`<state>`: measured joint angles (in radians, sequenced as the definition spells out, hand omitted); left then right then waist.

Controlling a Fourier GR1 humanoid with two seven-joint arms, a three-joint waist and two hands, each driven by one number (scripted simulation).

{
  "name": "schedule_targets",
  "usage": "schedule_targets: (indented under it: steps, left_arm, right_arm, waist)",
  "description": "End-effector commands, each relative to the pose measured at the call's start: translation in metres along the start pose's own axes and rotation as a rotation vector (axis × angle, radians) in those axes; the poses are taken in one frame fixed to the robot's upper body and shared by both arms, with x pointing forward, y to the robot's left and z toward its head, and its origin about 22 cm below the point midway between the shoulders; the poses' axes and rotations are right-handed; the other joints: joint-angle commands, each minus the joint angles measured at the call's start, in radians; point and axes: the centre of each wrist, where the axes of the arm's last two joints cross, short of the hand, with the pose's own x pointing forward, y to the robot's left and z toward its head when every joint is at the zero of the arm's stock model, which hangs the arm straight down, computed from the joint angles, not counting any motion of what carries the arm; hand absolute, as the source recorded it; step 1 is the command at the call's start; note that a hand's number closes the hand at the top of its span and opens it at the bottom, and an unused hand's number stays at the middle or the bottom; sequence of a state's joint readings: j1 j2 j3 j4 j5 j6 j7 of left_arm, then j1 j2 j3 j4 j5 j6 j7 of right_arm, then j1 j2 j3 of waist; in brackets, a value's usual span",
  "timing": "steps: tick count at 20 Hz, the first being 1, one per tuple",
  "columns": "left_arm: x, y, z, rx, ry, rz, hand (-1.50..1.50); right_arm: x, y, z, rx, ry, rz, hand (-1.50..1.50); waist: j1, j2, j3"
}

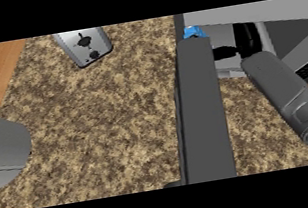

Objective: Pick up the milk, place it into the microwave and close the microwave

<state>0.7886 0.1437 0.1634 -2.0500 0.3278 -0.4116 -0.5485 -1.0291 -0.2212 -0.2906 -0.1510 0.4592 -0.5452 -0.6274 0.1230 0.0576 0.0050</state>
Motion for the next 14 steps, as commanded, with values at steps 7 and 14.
schedule_targets:
  steps: [7,14]
  left_arm:
    - [-0.015,-0.018,-0.014,-0.053,-0.001,0.037,-1.50]
    - [-0.023,-0.038,-0.011,-0.099,0.024,0.100,-1.50]
  right_arm:
    - [-0.002,0.015,0.013,0.098,-0.046,-0.178,-1.50]
    - [-0.010,-0.002,0.007,0.121,-0.039,-0.333,-1.50]
  waist:
    - [-0.029,-0.013,0.000]
    - [-0.048,-0.026,-0.002]
